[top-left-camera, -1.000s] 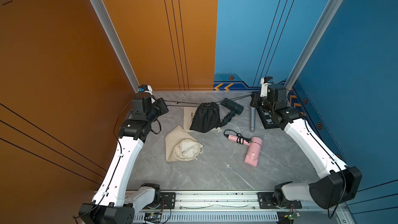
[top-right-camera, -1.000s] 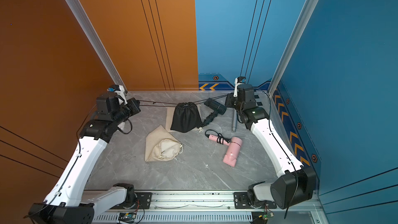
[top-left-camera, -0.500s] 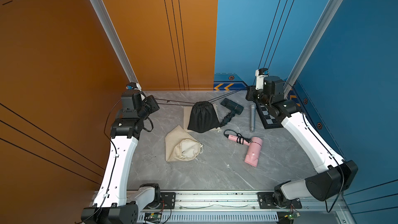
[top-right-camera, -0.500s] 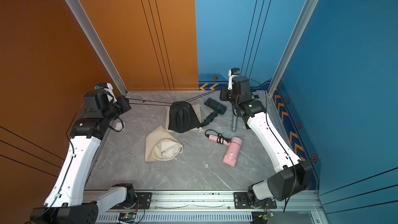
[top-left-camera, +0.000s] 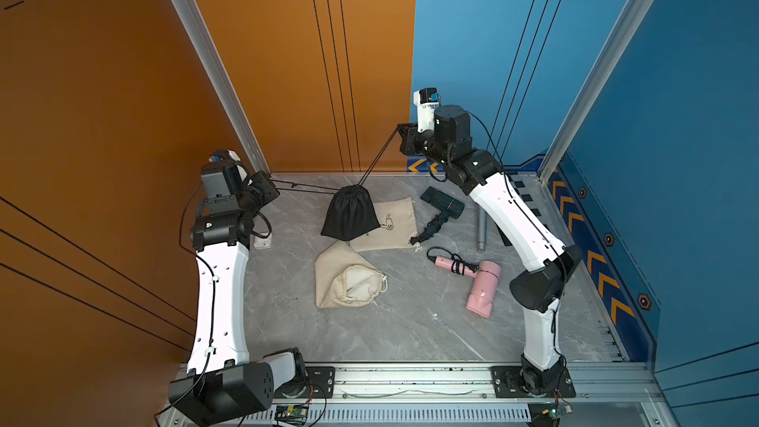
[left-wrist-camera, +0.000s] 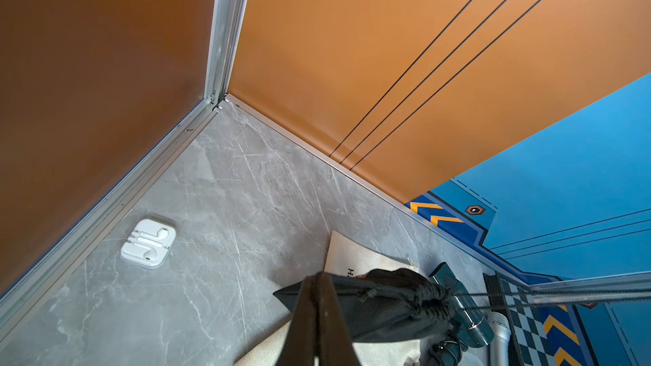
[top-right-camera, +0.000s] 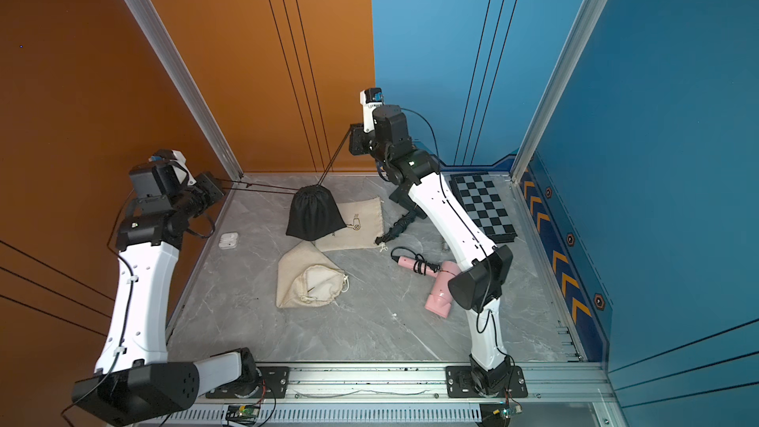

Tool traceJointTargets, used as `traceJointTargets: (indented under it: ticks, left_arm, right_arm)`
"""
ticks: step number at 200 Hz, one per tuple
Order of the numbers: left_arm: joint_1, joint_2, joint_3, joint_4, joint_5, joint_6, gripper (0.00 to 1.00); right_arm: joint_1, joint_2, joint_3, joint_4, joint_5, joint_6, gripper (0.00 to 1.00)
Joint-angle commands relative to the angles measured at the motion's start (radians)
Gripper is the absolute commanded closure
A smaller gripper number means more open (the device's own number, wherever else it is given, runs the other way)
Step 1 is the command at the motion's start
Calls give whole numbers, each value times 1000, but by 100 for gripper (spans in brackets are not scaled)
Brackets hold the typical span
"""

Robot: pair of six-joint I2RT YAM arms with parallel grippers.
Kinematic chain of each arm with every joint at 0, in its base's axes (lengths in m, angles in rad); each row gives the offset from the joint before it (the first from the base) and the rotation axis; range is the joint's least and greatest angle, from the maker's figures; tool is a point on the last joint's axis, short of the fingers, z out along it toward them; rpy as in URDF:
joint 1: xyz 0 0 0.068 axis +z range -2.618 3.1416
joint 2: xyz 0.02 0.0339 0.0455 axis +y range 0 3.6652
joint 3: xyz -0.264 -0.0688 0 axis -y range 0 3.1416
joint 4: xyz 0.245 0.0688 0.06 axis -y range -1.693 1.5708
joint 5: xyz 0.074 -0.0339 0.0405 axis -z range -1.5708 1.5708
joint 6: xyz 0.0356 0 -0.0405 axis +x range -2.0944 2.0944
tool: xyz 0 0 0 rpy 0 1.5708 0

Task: Pack away hair dryers
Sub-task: Place the drawstring bag at the center of the board.

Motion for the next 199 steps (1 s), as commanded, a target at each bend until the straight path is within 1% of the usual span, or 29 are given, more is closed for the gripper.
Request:
traceJointTargets:
  ticks: [1,10,39,53,66,83,94,110,114,130,149,170,177,181,199]
  left_arm:
    - [55,16,70,53,49,-24,100]
    - [82,31,84,70,69,-36,100]
    - [143,69,120,123,111,-74,100]
    - [175,68,107,194,135,-118,100]
    - [201,63,93,263,160,-154,100]
    - [220,57,86,335,179,-162,100]
    - [228,54,84,353,182,-161,100]
    - [238,48,60,371,198,-157,100]
    - [239,44,49,408,200,-157,100]
    - [244,30,-11,437,211,-166,100]
    - [255,18,-71,437,209,-171,100]
    - [271,8,-110,410,201,-178,100]
    - [273,4,-117,399,202,-174,100]
    - [273,0,-122,392,201,-173,100]
    - [274,-21,-156,388,183,-172,100]
  right_arm:
    - [4,115,172,140,-38,78,100]
    - [7,160,199,215,-43,106,100]
    - [12,245,199,478,-44,176,100]
    - [16,280,203,583,-47,190,100]
    - [21,316,225,634,-36,195,100]
    - [21,359,249,685,-42,224,100]
    - [23,377,248,719,-60,242,100]
    - [34,391,247,719,-100,250,100]
    - [37,394,246,715,-115,250,100]
    - [52,390,214,691,-172,256,100]
    - [72,355,131,662,-233,258,100]
    - [101,309,46,596,-294,218,100]
    - [101,290,13,576,-303,207,100]
    - [131,279,-5,560,-299,199,100]
    - [153,242,-70,490,-305,176,100]
